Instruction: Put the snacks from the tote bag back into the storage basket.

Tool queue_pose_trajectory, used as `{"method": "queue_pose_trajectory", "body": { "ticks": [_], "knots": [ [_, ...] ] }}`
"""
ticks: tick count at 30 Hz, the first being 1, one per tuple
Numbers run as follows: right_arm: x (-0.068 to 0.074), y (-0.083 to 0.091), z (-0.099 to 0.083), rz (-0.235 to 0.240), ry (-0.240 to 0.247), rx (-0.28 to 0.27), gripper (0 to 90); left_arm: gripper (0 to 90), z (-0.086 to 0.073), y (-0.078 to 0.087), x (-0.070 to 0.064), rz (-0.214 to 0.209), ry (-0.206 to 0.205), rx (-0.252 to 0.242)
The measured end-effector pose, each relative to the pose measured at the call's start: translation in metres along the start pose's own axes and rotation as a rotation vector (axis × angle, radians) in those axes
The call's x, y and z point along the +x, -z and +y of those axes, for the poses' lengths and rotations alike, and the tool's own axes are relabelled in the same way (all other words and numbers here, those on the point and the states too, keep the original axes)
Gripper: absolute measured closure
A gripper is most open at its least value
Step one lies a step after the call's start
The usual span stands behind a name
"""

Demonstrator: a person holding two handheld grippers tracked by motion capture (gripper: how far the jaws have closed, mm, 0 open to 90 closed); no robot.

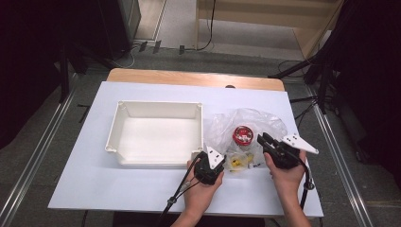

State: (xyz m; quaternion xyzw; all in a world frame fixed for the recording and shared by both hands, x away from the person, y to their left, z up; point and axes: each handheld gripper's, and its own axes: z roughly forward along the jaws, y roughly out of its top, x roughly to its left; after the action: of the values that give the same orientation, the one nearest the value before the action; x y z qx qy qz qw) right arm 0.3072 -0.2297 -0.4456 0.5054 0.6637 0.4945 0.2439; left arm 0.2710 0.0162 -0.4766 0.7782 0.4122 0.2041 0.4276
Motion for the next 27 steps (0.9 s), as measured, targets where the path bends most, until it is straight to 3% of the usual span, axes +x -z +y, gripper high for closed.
{"method": "queue_pose_trajectory", "body": {
  "ticks": [3, 6, 7, 9, 11, 12, 14, 17, 18, 19, 20, 21, 23, 27],
  "knots": [
    [-0.012, -0.020, 0.001, -0.018, -0.063, 0.046, 75.5, 85.3, 0.000, 0.000, 0.001, -0.006, 0.010, -0.004],
    [-0.023, -0.038, -0.001, -0.061, -0.111, 0.126, 79.3, 85.0, 0.000, 0.000, 0.001, -0.005, 0.010, -0.004],
    [-0.034, -0.047, -0.003, -0.096, -0.130, 0.185, 81.1, 84.9, 0.000, 0.000, 0.001, -0.005, 0.012, -0.005],
    [-0.039, -0.050, -0.005, -0.119, -0.134, 0.211, 81.3, 84.8, 0.000, 0.000, 0.001, -0.004, 0.013, -0.005],
    [-0.052, -0.053, -0.010, -0.126, -0.182, 0.238, 81.1, 84.4, 0.000, 0.000, 0.001, -0.006, 0.015, -0.005],
    [-0.052, -0.053, -0.010, -0.126, -0.182, 0.238, 81.1, 84.4, 0.000, 0.000, 0.001, -0.006, 0.016, -0.004],
    [-0.049, -0.044, -0.007, -0.144, -0.152, 0.183, 75.8, 84.4, 0.000, 0.000, 0.001, -0.006, 0.014, -0.001],
    [-0.036, -0.020, 0.007, -0.106, -0.097, 0.044, 61.4, 84.4, 0.000, 0.000, 0.001, -0.007, 0.014, -0.001],
    [-0.025, -0.006, 0.014, -0.052, -0.058, -0.012, 56.0, 84.4, 0.000, 0.000, 0.001, -0.007, 0.014, -0.001],
    [-0.025, -0.006, 0.014, -0.052, -0.058, -0.012, 56.0, 84.4, 0.000, 0.000, 0.001, -0.007, 0.014, -0.002],
    [-0.015, 0.002, 0.017, 0.037, -0.024, -0.023, 52.3, 84.5, 0.000, 0.000, 0.001, -0.008, 0.016, -0.003],
    [-0.015, 0.002, 0.017, 0.037, -0.024, -0.023, 52.3, 84.5, 0.000, 0.000, 0.001, -0.009, 0.018, -0.002],
    [-0.004, 0.004, 0.017, 0.093, 0.004, -0.008, 50.3, 84.5, 0.000, 0.000, 0.001, -0.010, 0.018, -0.002],
    [0.007, -0.004, 0.009, 0.094, 0.046, 0.034, 43.6, 84.4, 0.000, 0.000, 0.002, -0.011, 0.018, 0.002]
  ]
}}
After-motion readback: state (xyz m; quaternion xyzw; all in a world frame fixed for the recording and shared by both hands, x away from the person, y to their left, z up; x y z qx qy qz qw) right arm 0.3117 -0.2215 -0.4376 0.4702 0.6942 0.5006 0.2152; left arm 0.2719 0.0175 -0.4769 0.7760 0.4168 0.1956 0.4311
